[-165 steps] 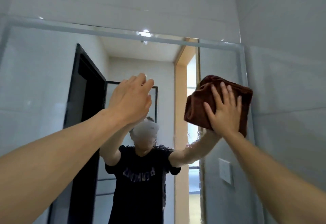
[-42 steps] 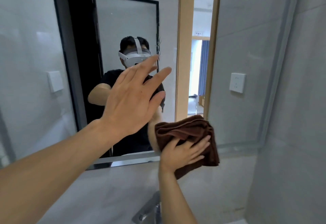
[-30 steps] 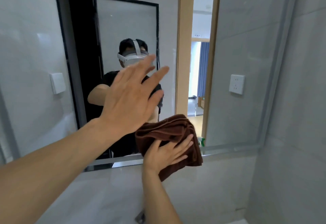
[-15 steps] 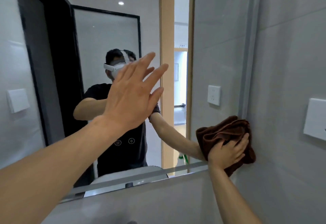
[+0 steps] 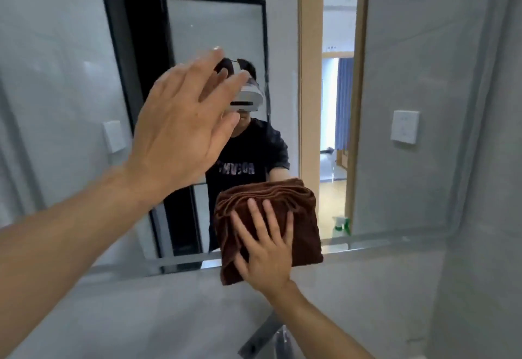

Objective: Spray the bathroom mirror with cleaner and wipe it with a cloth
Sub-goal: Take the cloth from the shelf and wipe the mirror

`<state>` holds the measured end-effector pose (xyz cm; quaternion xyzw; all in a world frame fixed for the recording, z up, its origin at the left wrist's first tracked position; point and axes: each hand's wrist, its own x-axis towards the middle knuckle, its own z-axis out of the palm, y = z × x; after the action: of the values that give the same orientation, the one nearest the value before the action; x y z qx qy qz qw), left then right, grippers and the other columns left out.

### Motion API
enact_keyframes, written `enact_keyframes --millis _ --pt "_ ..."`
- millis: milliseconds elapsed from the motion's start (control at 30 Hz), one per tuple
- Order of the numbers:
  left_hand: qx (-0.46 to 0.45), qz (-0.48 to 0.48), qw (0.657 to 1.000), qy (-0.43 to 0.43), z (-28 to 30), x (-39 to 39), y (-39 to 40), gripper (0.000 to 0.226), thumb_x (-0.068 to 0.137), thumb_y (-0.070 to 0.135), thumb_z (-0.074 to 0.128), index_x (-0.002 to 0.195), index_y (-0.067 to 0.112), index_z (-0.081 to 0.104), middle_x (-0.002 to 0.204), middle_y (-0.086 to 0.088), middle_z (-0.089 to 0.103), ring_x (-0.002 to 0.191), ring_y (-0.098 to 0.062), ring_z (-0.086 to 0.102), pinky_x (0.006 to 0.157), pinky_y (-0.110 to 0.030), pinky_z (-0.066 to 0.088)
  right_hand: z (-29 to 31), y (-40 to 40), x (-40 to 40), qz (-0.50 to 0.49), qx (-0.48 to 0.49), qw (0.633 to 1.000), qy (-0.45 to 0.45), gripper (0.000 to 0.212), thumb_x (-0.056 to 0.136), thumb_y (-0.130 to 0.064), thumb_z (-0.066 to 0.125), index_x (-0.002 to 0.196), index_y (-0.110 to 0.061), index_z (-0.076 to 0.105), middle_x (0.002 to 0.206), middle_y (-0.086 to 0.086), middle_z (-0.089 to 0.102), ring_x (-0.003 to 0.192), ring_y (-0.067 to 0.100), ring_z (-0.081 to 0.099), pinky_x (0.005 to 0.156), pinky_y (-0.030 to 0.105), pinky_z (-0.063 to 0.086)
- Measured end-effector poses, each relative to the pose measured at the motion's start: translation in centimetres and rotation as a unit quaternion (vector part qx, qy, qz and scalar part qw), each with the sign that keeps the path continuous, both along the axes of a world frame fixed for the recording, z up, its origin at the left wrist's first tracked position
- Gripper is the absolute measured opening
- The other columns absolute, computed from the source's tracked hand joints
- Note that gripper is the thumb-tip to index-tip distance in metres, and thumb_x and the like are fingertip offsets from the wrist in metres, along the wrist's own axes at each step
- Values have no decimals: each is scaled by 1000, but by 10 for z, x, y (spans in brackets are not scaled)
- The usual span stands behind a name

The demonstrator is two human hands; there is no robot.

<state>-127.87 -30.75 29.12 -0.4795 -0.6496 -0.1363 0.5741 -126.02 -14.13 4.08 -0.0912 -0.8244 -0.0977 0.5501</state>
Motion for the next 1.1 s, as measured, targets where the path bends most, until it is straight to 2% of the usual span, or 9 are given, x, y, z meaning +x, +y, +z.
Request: enact_keyframes --millis 133,333,433,600,800,967,1100 --pt "19 71 997 3 8 -31 -73 50 102 35 41 147 15 44 156 -17 35 137 -37 40 112 -48 31 10 -47 -29 59 161 980 -100 65 93 -50 54 153 -36 35 165 -3 24 154 20 17 122 57 11" --pt "45 160 986 -13 23 -61 -158 49 102 33 41 148 17 43 157 -16 34 141 -35 38 112 -47 31 48 -118 -81 114 285 925 -224 68 94 -46 49 157 -30 27 168 3 16 156 25 8 123 57 3" --pt "79 168 982 -25 39 -60 -182 47 102 29 42 148 17 43 157 -16 35 142 -34 36 115 -47 30 60 -153 -103 123 331 895 -273 68 91 -45 52 154 -27 32 167 5 19 155 28 12 123 58 -1" --pt "99 172 980 -26 48 -56 -219 46 100 27 41 145 14 47 154 -20 38 141 -36 39 116 -49 33 67 -202 -135 136 388 859 -305 68 87 -45 57 149 -25 38 163 8 26 153 31 17 122 58 -3" --pt "132 174 975 -44 37 -49 -214 43 101 24 44 142 14 52 148 -18 48 136 -33 45 113 -43 34 81 -211 -150 150 456 830 -284 67 81 -51 60 143 -29 45 159 6 35 149 30 29 121 55 -10" --pt "152 206 964 -74 46 -54 -216 42 102 24 41 142 15 50 149 -18 46 136 -34 45 112 -44 36 169 -195 -142 142 416 878 -189 68 89 -55 48 151 -30 36 166 7 22 153 29 18 123 57 -4" --pt "178 207 957 -100 63 -54 -203 44 102 24 40 145 16 45 154 -16 39 139 -34 40 113 -46 34 253 -144 -108 96 370 916 -120 68 94 -61 41 155 -34 31 167 5 17 155 26 12 122 60 5"
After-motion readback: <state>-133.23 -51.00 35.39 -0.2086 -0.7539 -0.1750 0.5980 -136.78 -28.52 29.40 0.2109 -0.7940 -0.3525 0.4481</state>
